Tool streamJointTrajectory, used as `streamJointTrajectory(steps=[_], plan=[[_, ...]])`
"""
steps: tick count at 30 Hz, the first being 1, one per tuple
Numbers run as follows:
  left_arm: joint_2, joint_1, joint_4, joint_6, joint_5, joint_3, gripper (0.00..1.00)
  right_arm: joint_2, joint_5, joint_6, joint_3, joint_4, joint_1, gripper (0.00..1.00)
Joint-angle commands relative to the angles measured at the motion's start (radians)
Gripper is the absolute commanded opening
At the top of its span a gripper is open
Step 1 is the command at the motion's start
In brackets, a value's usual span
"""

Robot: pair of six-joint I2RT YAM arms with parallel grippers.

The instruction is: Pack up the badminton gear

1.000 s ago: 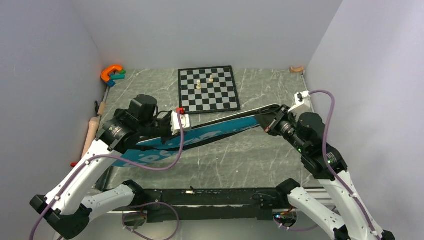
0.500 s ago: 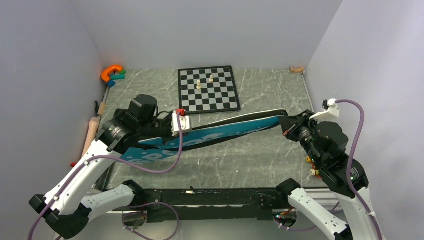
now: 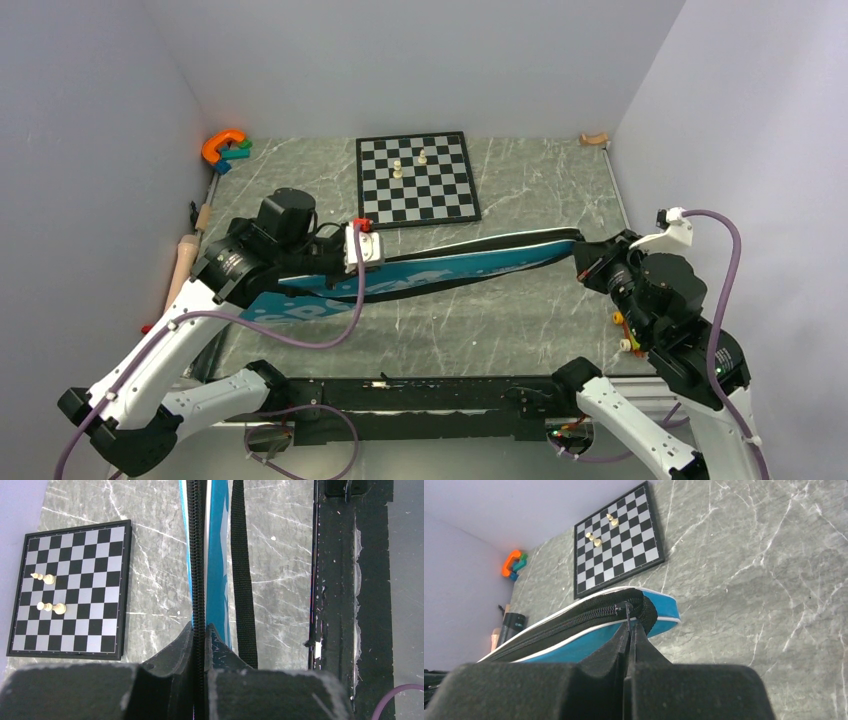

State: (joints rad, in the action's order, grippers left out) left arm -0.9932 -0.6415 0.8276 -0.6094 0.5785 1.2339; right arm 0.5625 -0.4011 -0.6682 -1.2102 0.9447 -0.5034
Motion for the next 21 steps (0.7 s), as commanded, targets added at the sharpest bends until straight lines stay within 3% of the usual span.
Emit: streamJointTrajectory(steps=[1,2,6,8,13,21], plan=[[0.009,0.004,-0.015,-0.011,-0.012,0.069,0.0,-0.008,-0.16,0.038,-0.069,0.019,0.011,0.07],[0.005,0.003,-0.015,-0.008,-0.014,0.074,0.0,-0.006,-0.162,0.042,-0.081,0.015,0.01,0.13],[-0.022,-0.039,0.002,-0.012,-0.062,0.097,0.0,0.018,-0.15,0.062,-0.154,-0.005,0.009,0.54],[-0.036,-0.083,0.004,-0.019,-0.095,0.105,0.0,0.033,-0.133,0.071,-0.192,-0.019,0.006,0.63],[-0.097,-0.15,0.008,-0.021,-0.124,0.145,0.0,0.083,-0.075,0.077,-0.217,-0.041,0.006,0.67],[-0.242,-0.221,-0.027,0.004,-0.145,0.195,0.0,0.099,0.035,0.036,-0.034,-0.129,0.007,0.67]])
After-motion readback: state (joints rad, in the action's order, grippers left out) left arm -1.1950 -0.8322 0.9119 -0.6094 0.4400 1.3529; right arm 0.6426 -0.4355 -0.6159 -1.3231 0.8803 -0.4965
